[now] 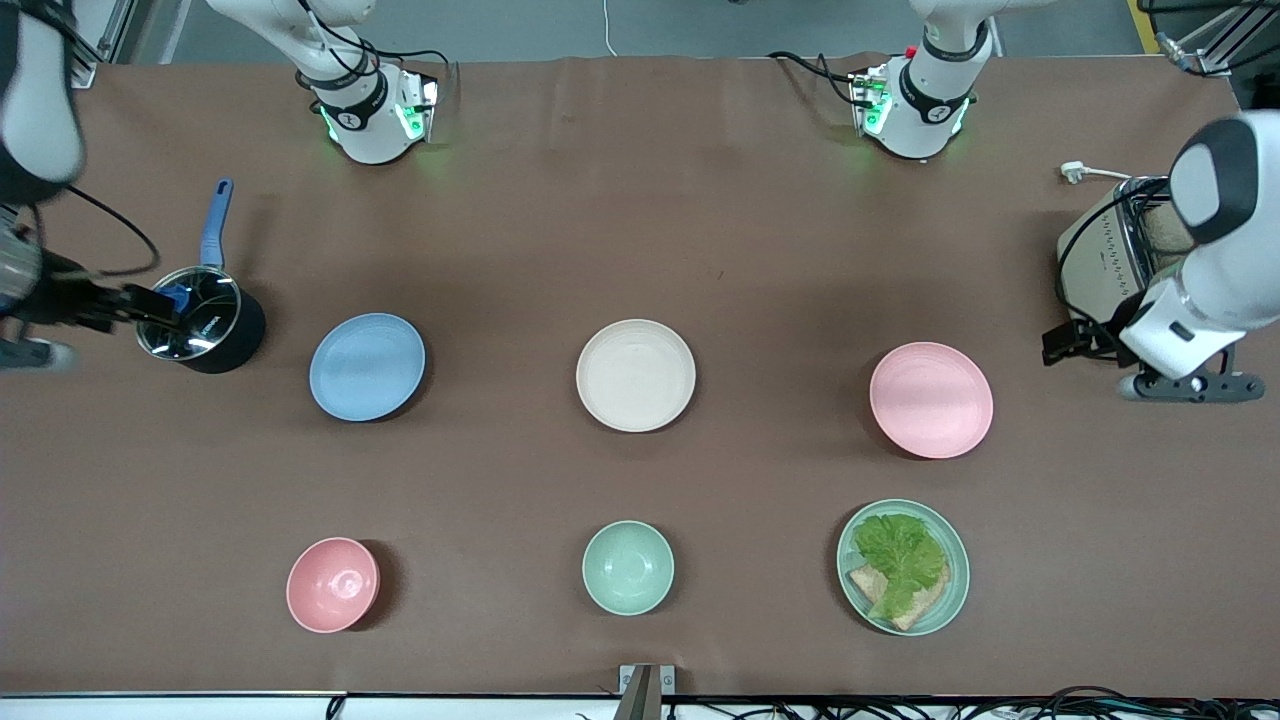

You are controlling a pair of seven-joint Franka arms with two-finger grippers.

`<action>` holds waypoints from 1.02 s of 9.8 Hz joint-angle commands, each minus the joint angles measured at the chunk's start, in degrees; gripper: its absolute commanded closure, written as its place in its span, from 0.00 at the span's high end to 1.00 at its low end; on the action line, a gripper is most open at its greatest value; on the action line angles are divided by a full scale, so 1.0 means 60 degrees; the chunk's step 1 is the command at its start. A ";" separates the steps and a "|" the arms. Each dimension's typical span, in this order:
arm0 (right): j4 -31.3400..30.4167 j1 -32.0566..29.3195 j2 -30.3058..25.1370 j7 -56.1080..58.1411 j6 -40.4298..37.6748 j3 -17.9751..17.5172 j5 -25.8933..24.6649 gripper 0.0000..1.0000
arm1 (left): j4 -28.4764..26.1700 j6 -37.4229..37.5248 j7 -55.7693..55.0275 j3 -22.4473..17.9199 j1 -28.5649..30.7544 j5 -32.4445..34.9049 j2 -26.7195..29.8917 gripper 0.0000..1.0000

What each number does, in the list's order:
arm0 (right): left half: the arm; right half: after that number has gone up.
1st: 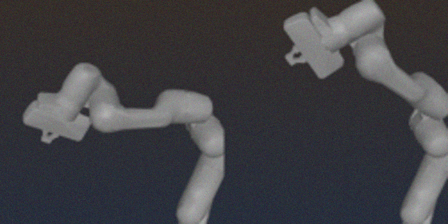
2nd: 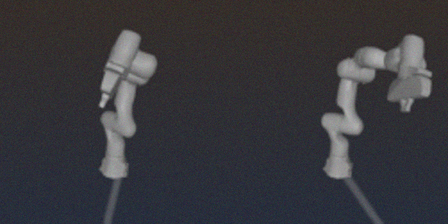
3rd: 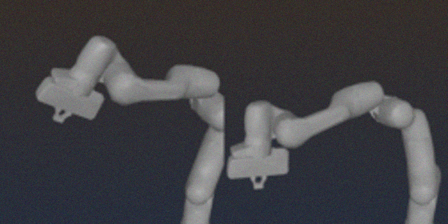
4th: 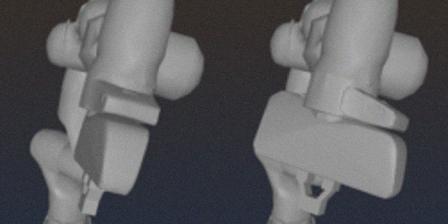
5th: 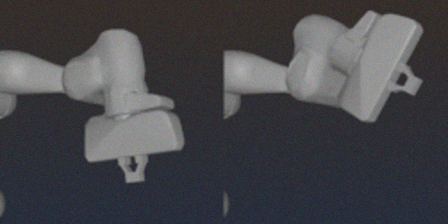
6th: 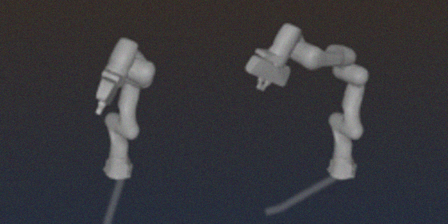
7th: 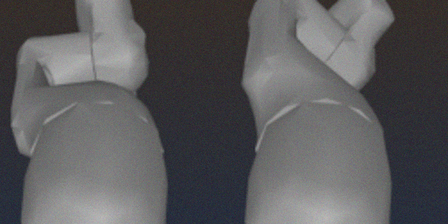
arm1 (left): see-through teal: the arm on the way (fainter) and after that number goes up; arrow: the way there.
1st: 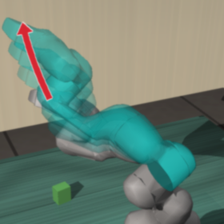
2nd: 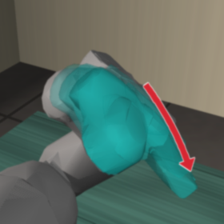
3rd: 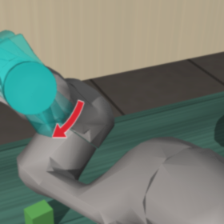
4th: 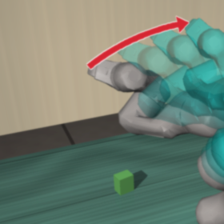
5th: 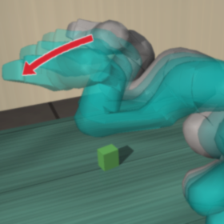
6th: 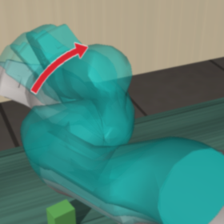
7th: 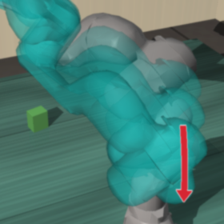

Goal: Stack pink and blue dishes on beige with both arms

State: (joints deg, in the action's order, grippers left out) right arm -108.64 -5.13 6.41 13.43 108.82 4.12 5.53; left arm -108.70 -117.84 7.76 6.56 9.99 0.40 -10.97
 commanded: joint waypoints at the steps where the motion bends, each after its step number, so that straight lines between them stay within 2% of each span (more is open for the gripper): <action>1: -0.1092 -0.0112 0.0729 0.1128 0.1746 -0.0028 0.0587 1.00 | -0.0208 -0.0937 0.0900 0.0122 0.0472 -0.0445 -0.1272 1.00; 3: -0.2249 -0.0141 0.1215 0.2442 0.3869 -0.0028 0.1286 1.00 | -0.0209 -0.1290 0.1414 0.0108 0.0503 -0.1134 -0.2195 0.96; 6: -0.2619 -0.0186 0.1932 0.4362 0.4726 -0.0014 0.3042 1.00 | -0.0179 -0.2257 0.1592 0.0123 0.0489 -0.1136 -0.3324 0.81; 8: -0.2839 -0.0142 0.2211 0.5214 0.5254 -0.0014 0.4055 1.00 | -0.0121 -0.2507 0.1607 0.0137 0.0489 -0.1136 -0.3693 0.63; 10: -0.2972 -0.0112 0.2533 0.5932 0.5636 -0.0014 0.4686 0.97 | -0.0121 -0.2508 0.1607 0.0152 0.0342 -0.1136 -0.3708 0.32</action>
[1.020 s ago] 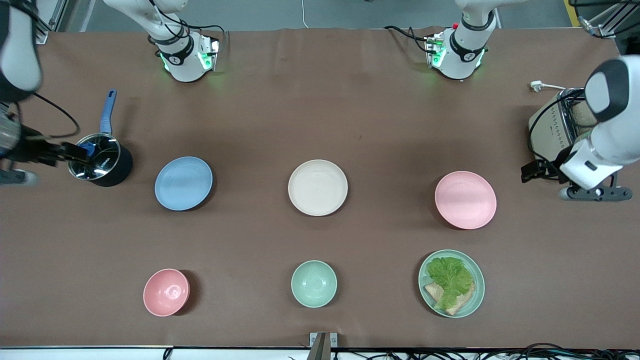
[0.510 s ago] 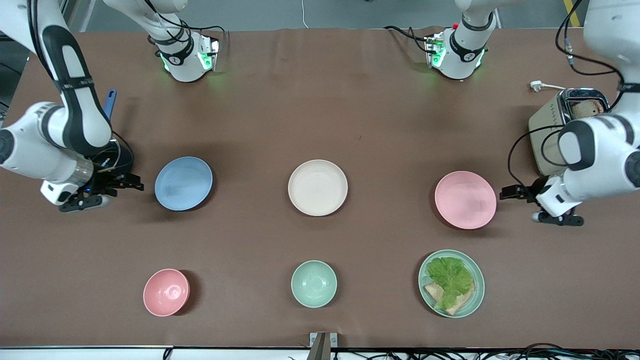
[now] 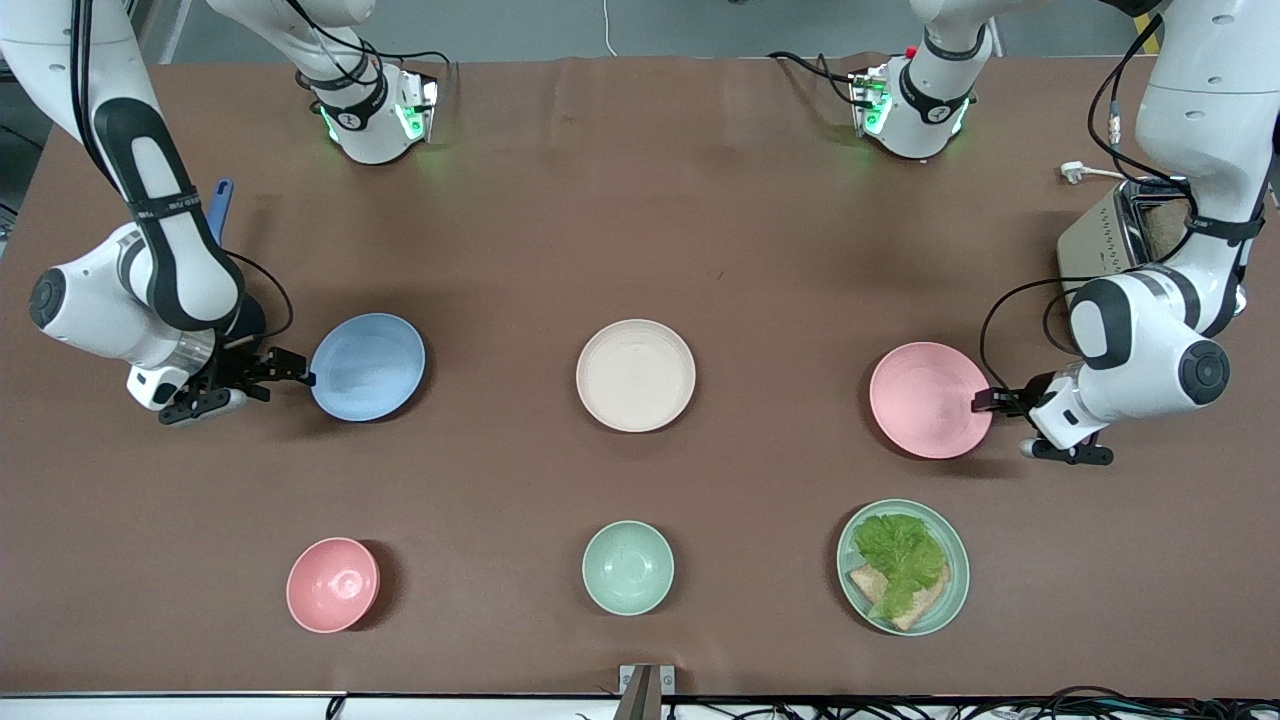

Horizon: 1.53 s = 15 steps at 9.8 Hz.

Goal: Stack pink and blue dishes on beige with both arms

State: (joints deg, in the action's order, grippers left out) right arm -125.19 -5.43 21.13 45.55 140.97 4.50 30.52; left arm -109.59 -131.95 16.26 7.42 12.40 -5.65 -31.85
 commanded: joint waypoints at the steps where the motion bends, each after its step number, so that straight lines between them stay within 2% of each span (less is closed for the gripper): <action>1: -0.0242 -0.0063 0.0155 0.0901 0.0279 -0.0075 0.0844 0.92 | 0.0042 -0.0157 0.0190 0.0023 -0.0060 -0.0128 -0.0257 0.13; 2: -0.0315 -0.0004 0.0184 0.1006 0.0294 -0.0090 0.1079 0.86 | 0.0056 -0.0157 0.0190 0.0023 -0.0060 -0.0128 -0.0272 0.02; 3: -0.0374 0.0025 0.0228 0.1007 0.0279 -0.0105 0.1255 0.79 | 0.0085 -0.0143 0.0234 0.0052 -0.0045 -0.0128 -0.0200 0.01; 5: -0.0404 0.0069 0.0301 0.1007 0.0264 -0.0119 0.1330 0.66 | 0.0100 0.0265 0.0249 0.0519 0.0087 -0.0128 0.0296 0.00; 7: -0.0462 0.0055 0.0375 0.1007 0.0250 -0.0134 0.1359 0.49 | 0.0158 0.0806 -0.0144 0.1584 0.0043 -0.0143 0.1130 0.00; 8: -0.0462 0.0026 0.0477 0.1007 0.0264 -0.0134 0.1388 0.42 | 0.0347 0.1114 -0.0944 0.2287 -0.0001 -0.0143 0.1250 0.00; 9: -0.0462 0.0040 0.0478 0.0993 0.0206 -0.0120 0.1693 0.28 | 0.0451 0.1161 -0.2272 0.3019 -0.0088 -0.0085 0.1222 0.00; 10: -0.0448 0.0055 0.0463 0.0949 0.0133 -0.0119 0.1870 0.07 | 0.0481 0.1089 -0.3199 0.3432 -0.0423 -0.0011 0.1135 0.00; 11: -0.0346 -0.0003 0.0434 0.0934 -0.0172 -0.0090 0.1872 0.00 | 0.0496 0.0986 -0.3817 0.3465 -0.1108 -0.0011 0.1032 0.00; 12: -0.0113 -0.0047 0.0390 0.0905 -0.0813 -0.0018 0.1858 0.00 | 0.0496 0.0652 -0.4723 0.3437 -0.1810 -0.0011 0.0930 0.00; 13: 0.0179 -0.0004 0.0303 0.0818 -0.1530 0.0360 0.1858 0.00 | 0.0496 0.0141 -0.5718 0.3436 -0.2398 0.0018 0.0697 0.00; 15: 0.1114 0.0069 0.0171 0.0614 -0.3402 0.1064 0.1727 0.00 | 0.0510 -0.1016 -0.7491 0.3407 -0.3367 0.0964 -0.0049 0.00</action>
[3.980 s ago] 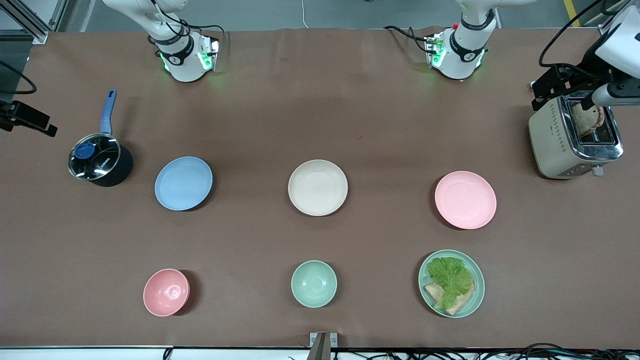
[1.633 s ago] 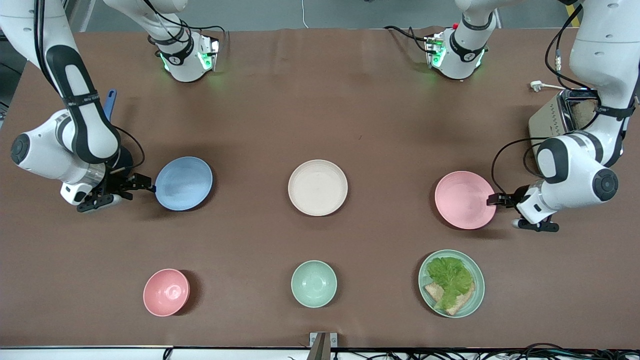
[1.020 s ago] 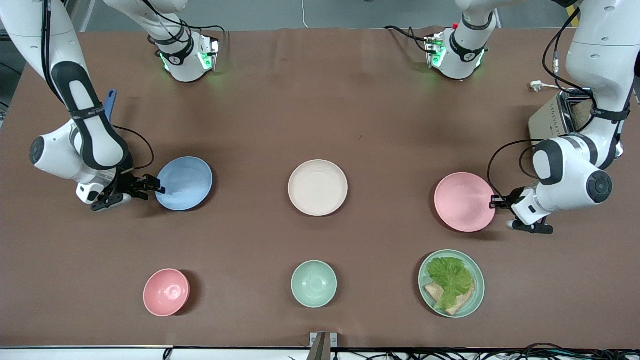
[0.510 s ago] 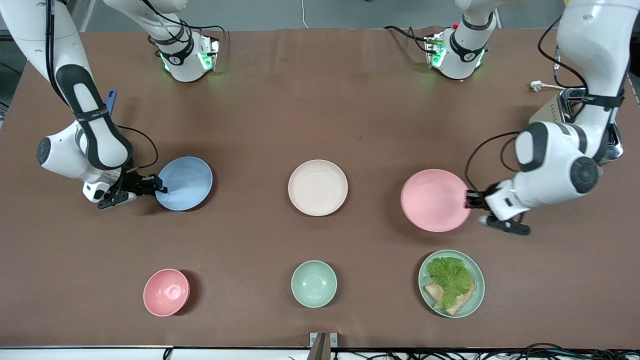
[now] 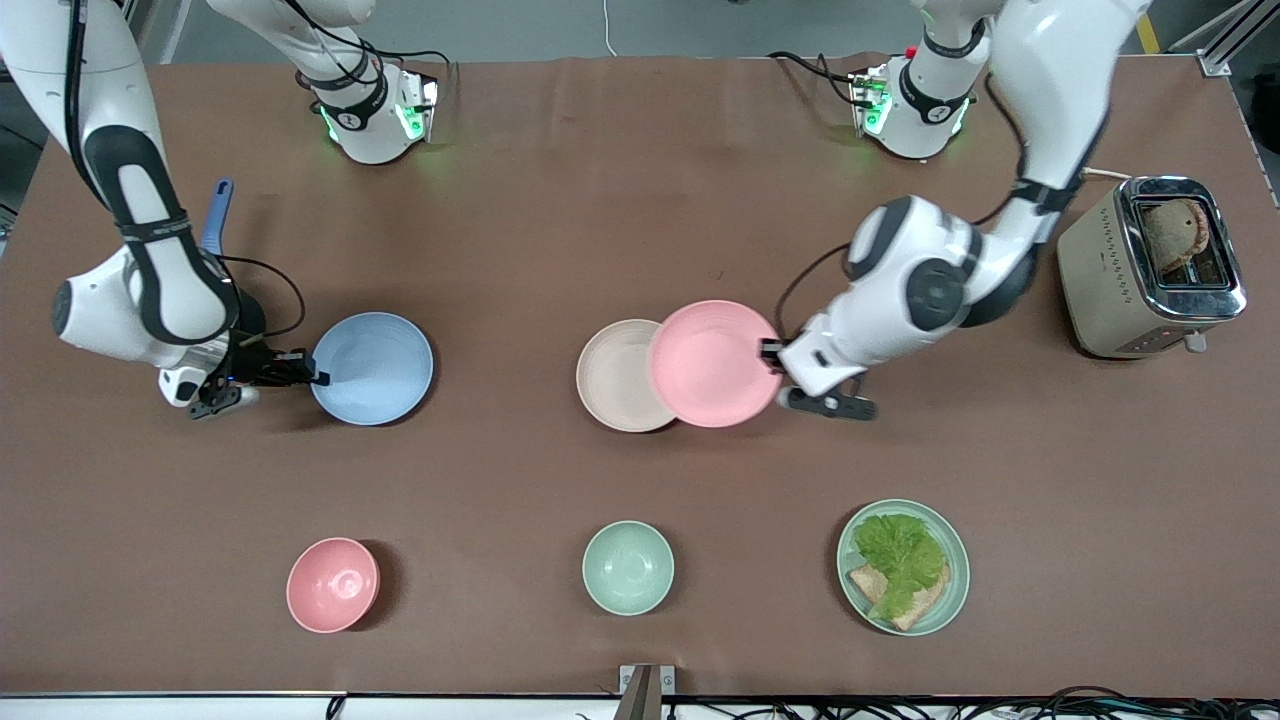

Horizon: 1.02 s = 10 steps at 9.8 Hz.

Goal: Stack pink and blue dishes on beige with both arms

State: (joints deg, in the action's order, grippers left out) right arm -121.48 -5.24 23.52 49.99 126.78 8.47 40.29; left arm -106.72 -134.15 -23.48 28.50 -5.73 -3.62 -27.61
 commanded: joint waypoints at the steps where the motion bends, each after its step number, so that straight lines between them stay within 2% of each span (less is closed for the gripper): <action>1: 0.1183 0.0053 -0.0244 -0.0549 -0.2135 0.0723 -0.0208 0.00 | 0.0076 -0.1046 -0.1602 -0.0078 -0.0421 0.1300 -0.1108 0.00; 3: 0.2474 0.0068 -0.0418 -0.2171 -0.3562 0.0800 -0.1465 0.00 | 0.0266 -0.1313 -0.2397 -0.0049 -0.0800 0.1673 -0.1491 0.00; 4: 0.2783 0.0199 -0.0579 -0.2933 -0.3900 0.0756 -0.1761 0.00 | 0.0296 -0.1314 -0.2719 -0.0092 -0.1006 0.1688 -0.1551 0.01; 6: 0.2904 0.0884 -0.0930 -0.4616 -0.4021 0.0581 -0.2186 0.00 | 0.0326 -0.1343 -0.2796 -0.0093 -0.1037 0.1702 -0.1755 0.01; 7: 0.2904 0.1019 -0.1063 -0.5423 -0.3948 0.0159 -0.2334 0.00 | 0.0369 -0.1343 -0.2825 -0.0093 -0.1051 0.1702 -0.1800 0.08; 8: 0.2817 0.1020 -0.1137 -0.6402 -0.3585 -0.0599 -0.2335 0.00 | 0.0384 -0.1343 -0.2985 -0.0093 -0.1037 0.1702 -0.1800 0.35; 9: 0.2758 0.1020 -0.1239 -0.7601 -0.3103 -0.1375 -0.2335 0.00 | 0.0515 -0.1328 -0.3117 -0.0093 -0.1022 0.1717 -0.1786 0.88; 10: 0.2699 0.1020 -0.1240 -0.8454 -0.2547 -0.2151 -0.2335 0.01 | 0.0734 -0.1256 -0.3089 -0.0093 -0.0950 0.1717 -0.1699 1.00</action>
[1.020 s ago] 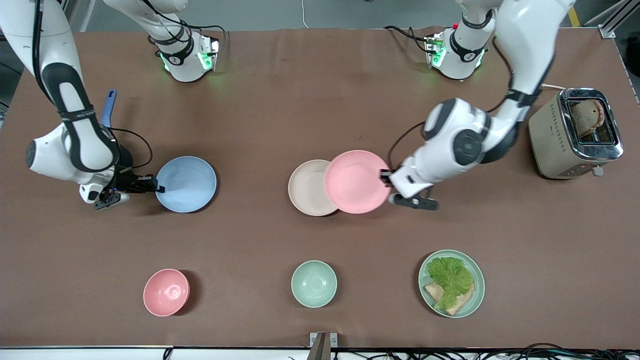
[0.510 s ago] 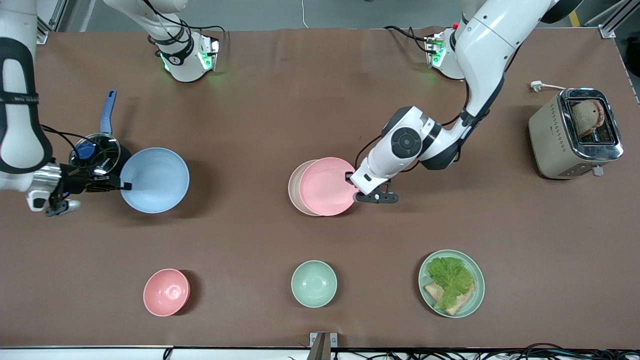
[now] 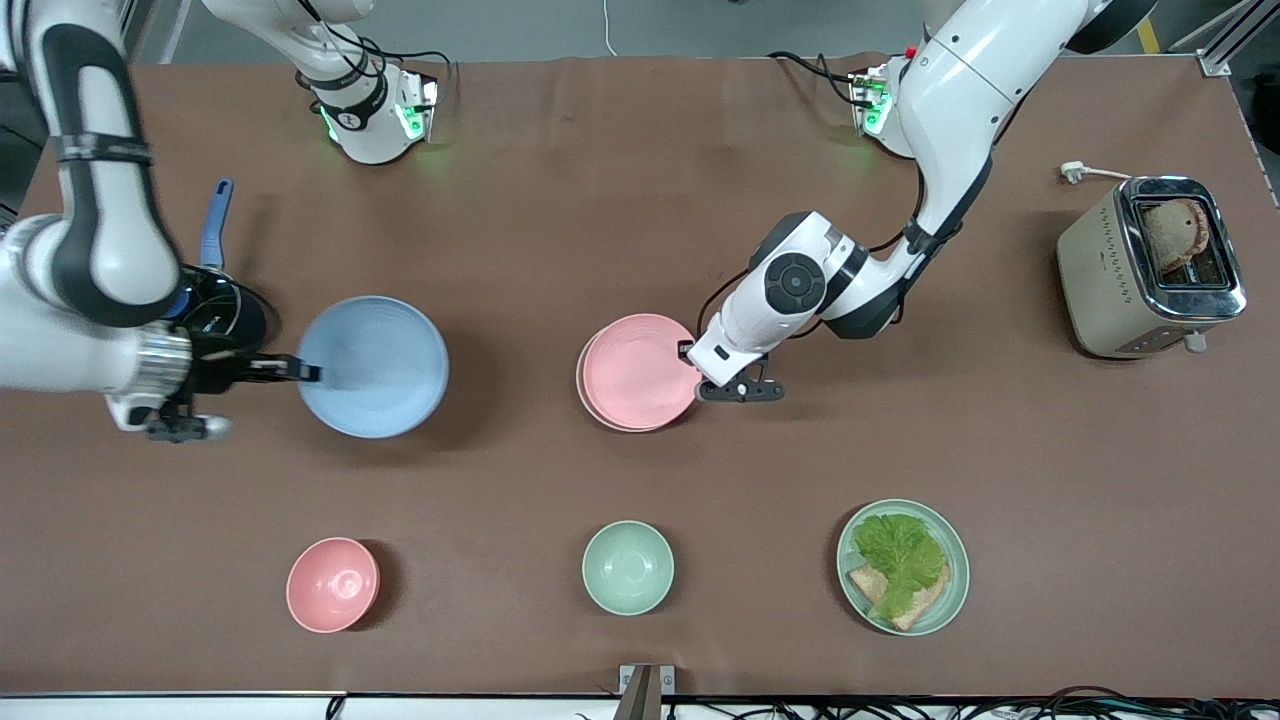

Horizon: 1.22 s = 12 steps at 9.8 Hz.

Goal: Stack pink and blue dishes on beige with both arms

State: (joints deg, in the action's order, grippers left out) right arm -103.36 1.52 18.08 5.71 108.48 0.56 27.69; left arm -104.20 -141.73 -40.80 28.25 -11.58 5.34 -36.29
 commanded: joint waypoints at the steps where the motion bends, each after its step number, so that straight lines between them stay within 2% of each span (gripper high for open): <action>1: -0.0554 -0.0078 -0.0319 -0.1882 0.1176 -0.1536 -0.0236 0.01 | 0.0636 0.0241 -0.0145 -0.0093 0.0200 0.0239 -0.0062 1.00; 3: -0.1271 -0.0048 -0.0275 -0.3549 0.3223 -0.3204 -0.0221 0.01 | 0.2182 0.2253 0.0147 -0.0196 0.1076 0.0894 0.0495 1.00; 5: -0.1712 0.0025 0.0162 -0.3999 0.4780 -0.4409 -0.0207 0.03 | 0.4044 0.4554 0.0703 -0.0239 0.1417 0.1059 0.0816 1.00; 7: -0.2209 0.0521 0.0675 -0.4436 0.6475 -0.4808 -0.0207 0.04 | 0.4111 0.5236 0.1709 -0.0153 0.2306 0.1699 0.1969 1.00; 9: -0.2504 0.0670 0.1305 -0.4527 0.7930 -0.5160 -0.0207 0.04 | 0.4184 0.6682 0.2927 -0.0166 0.2545 0.1733 0.2981 1.00; 11: -0.2505 0.0947 0.1919 -0.4512 0.9014 -0.5176 -0.0207 0.05 | 0.4184 0.7592 0.4519 -0.0094 0.3362 0.1384 0.3803 1.00; 12: -0.2505 0.1021 0.2082 -0.4497 0.9165 -0.5176 -0.0207 0.06 | 0.3995 0.7713 0.5283 -0.0529 0.3395 0.0656 0.4401 1.00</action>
State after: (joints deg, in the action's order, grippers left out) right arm -118.26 7.52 29.64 -19.90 161.57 -29.84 27.40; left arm -76.71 -96.48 -14.06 26.78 7.53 12.65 -13.32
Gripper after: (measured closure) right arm 0.930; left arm 0.000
